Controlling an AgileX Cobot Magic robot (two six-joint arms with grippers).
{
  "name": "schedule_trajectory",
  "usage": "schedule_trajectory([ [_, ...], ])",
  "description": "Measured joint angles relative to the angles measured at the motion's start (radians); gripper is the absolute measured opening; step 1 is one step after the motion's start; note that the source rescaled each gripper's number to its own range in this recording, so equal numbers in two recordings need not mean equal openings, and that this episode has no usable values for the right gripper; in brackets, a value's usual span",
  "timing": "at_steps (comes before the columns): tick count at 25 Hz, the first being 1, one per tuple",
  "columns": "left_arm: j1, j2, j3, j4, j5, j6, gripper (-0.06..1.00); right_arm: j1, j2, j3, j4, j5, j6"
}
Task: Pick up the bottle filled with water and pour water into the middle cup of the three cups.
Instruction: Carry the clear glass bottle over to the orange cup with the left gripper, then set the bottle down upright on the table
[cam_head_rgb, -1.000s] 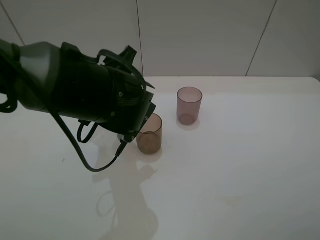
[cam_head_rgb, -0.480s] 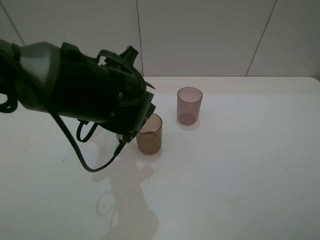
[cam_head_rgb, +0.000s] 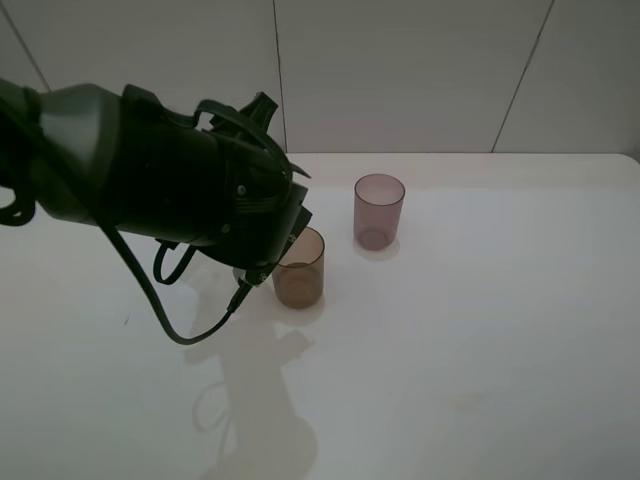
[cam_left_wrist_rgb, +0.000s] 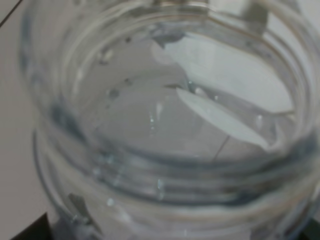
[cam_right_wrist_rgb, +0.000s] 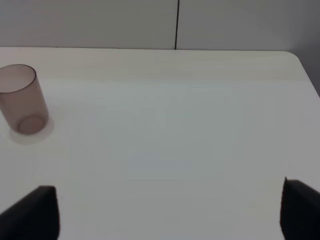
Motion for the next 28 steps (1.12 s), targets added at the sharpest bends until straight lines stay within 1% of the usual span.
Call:
schedule_trajectory([
  [7, 0.0, 0.0, 0.0, -0.006, -0.029, -0.002, 0.0, 0.0, 0.0, 0.0, 0.0, 0.0, 0.0],
  [9, 0.0, -0.007, 0.0, -0.032, -0.036, -0.029, 0.0, 0.0, 0.0, 0.0, 0.0, 0.0, 0.0],
  [11, 0.0, -0.023, 0.0, -0.071, -0.044, -0.088, 0.0, 0.0, 0.0, 0.0, 0.0, 0.0, 0.0],
  [15, 0.0, -0.095, 0.0, -0.172, -0.069, -0.271, 0.0, 0.0, 0.0, 0.0, 0.0, 0.0, 0.0],
  [16, 0.0, -0.121, 0.0, -0.204, -0.086, -0.331, 0.0, 0.0, 0.0, 0.0, 0.0, 0.0, 0.0],
  [19, 0.027, -0.203, -0.001, -0.316, -0.182, -0.529, 0.0, 0.0, 0.0, 0.0, 0.0, 0.0, 0.0],
  [21, 0.071, -0.252, 0.002, -0.377, -0.257, -0.66, 0.0, 0.0, 0.0, 0.0, 0.0, 0.0, 0.0],
  [23, 0.12, -0.295, 0.023, -0.419, -0.334, -0.764, 0.0, 0.0, 0.0, 0.0, 0.0, 0.0, 0.0],
  [25, 0.169, -0.324, 0.057, -0.434, -0.389, -0.861, 0.0, 0.0, 0.0, 0.0, 0.0, 0.0, 0.0],
  [28, 0.252, -0.357, 0.134, -0.439, -0.465, -0.955, 0.0, 0.0, 0.0, 0.0, 0.0, 0.0, 0.0],
])
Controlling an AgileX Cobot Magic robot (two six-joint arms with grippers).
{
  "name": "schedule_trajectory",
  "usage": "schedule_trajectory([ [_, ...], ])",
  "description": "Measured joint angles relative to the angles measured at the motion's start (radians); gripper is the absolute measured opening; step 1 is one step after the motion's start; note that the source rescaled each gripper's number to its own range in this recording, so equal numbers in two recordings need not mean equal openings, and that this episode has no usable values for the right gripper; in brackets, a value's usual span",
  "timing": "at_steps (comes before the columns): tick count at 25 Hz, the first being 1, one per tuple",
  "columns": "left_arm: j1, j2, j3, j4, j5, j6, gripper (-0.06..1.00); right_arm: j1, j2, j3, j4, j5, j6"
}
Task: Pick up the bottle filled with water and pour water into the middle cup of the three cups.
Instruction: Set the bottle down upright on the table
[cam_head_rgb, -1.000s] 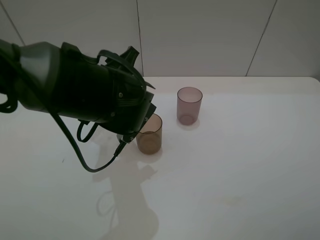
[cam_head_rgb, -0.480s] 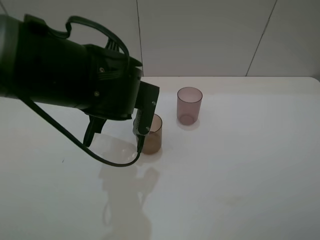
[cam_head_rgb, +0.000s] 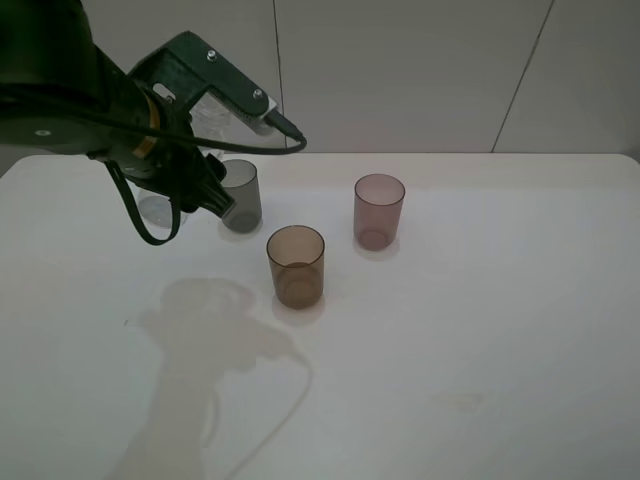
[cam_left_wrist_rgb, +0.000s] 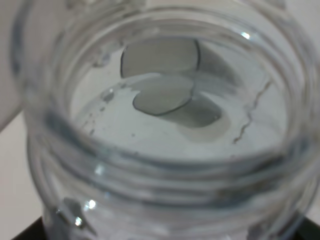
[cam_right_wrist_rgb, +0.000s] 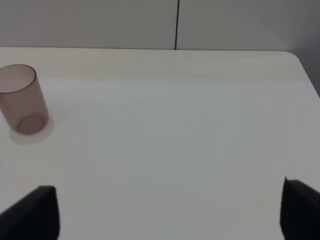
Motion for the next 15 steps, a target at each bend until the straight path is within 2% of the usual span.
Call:
schedule_trajectory([
  [9, 0.254, -0.013, 0.191, 0.013, -0.359, -0.214, 0.0, 0.0, 0.0, 0.0, 0.0, 0.0, 0.0],
  [15, 0.397, -0.006, 0.22, 0.033, -0.444, -0.241, 0.0, 0.0, 0.0, 0.0, 0.0, 0.0, 0.0],
])
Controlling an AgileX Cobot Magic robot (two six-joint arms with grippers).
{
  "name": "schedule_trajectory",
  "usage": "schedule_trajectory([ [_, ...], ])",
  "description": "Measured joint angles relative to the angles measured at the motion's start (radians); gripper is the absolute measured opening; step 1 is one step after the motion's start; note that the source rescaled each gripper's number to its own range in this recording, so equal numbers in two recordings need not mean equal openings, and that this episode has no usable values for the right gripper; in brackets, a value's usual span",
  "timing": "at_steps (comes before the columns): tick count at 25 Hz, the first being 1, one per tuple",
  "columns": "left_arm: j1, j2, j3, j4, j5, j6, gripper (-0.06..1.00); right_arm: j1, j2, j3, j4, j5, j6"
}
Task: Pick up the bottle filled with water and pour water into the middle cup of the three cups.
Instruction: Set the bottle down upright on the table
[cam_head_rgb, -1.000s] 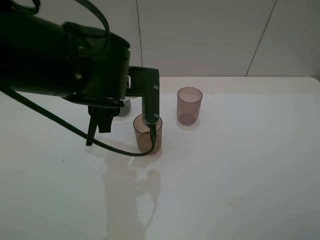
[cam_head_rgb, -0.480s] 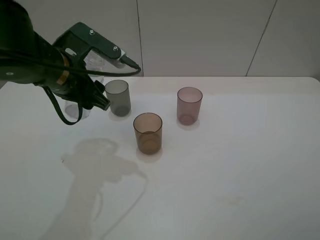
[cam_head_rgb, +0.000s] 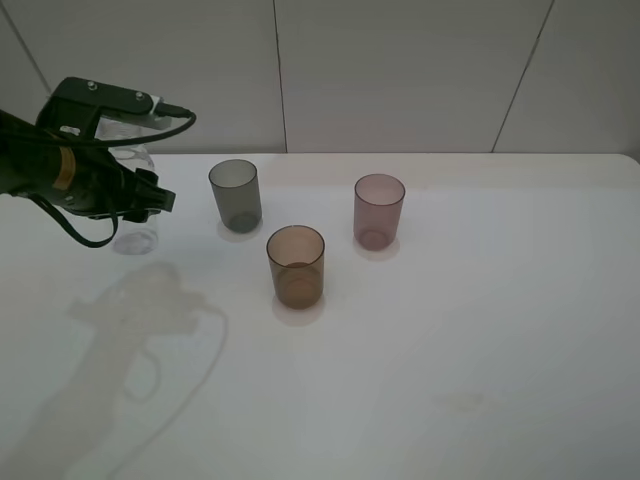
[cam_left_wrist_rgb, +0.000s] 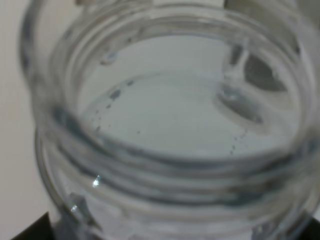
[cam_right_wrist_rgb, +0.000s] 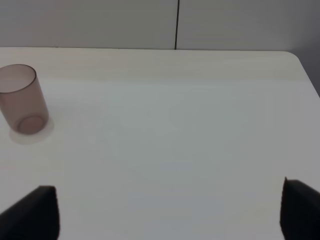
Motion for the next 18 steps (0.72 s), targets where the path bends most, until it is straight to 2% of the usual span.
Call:
schedule_trajectory([
  [3, 0.072, 0.025, 0.001, 0.01, -0.09, -0.002, 0.0, 0.0, 0.0, 0.0, 0.0, 0.0, 0.0],
  [6, 0.118, 0.062, 0.001, 0.011, -0.191, -0.002, 0.0, 0.0, 0.0, 0.0, 0.0, 0.0, 0.0],
  [9, 0.152, 0.115, 0.001, 0.014, -0.25, 0.005, 0.0, 0.0, 0.0, 0.0, 0.0, 0.0, 0.0],
  [15, 0.195, 0.205, 0.001, 0.007, -0.384, 0.142, 0.0, 0.0, 0.0, 0.0, 0.0, 0.0, 0.0],
  [18, 0.196, 0.228, 0.001, -0.031, -0.457, 0.227, 0.0, 0.0, 0.0, 0.0, 0.0, 0.0, 0.0],
])
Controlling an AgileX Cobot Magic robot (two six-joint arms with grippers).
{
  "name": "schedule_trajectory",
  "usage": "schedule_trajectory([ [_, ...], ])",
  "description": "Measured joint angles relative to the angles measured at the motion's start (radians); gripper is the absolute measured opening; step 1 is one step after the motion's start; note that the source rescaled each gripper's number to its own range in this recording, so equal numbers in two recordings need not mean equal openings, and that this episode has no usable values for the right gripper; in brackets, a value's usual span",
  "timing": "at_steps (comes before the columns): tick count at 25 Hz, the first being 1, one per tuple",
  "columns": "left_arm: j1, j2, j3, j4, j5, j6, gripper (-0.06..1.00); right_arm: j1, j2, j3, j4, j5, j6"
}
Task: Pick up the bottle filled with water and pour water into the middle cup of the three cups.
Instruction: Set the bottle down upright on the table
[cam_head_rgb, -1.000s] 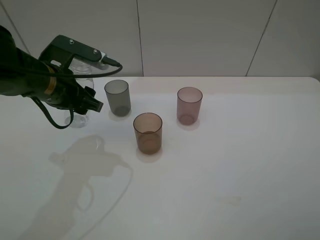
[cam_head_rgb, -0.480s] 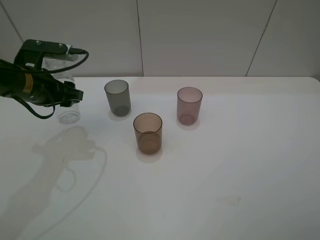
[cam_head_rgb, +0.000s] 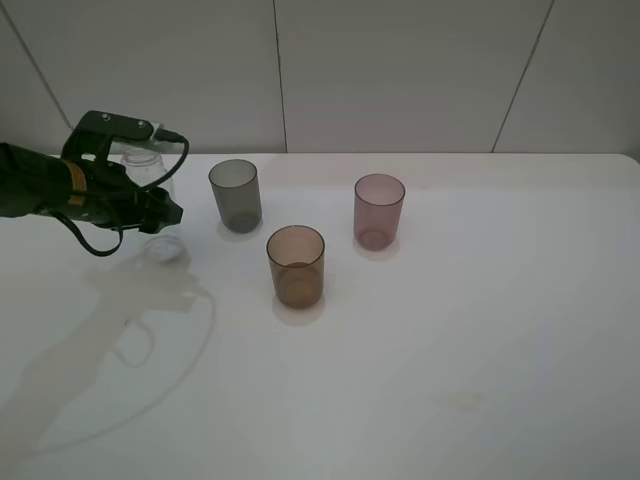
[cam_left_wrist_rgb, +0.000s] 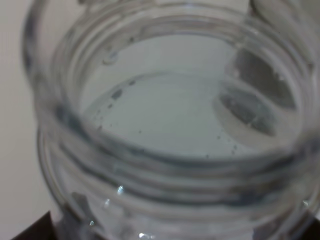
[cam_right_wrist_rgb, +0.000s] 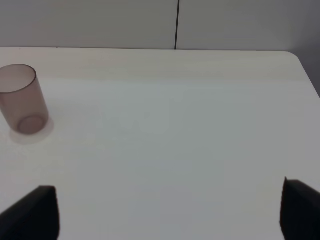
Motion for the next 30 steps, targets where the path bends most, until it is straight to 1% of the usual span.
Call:
schedule_trajectory([
  [3, 0.0, 0.02, 0.0, -0.035, -0.032, 0.084, 0.0, 0.0, 0.0, 0.0, 0.0, 0.0, 0.0],
  [6, 0.0, 0.04, 0.002, -0.06, -0.035, 0.117, 0.0, 0.0, 0.0, 0.0, 0.0, 0.0, 0.0],
  [17, 0.0, 0.061, 0.002, -0.068, -0.052, 0.128, 0.0, 0.0, 0.0, 0.0, 0.0, 0.0, 0.0],
  [30, 0.0, 0.04, 0.005, -0.07, -0.04, 0.128, 0.0, 0.0, 0.0, 0.0, 0.0, 0.0, 0.0],
])
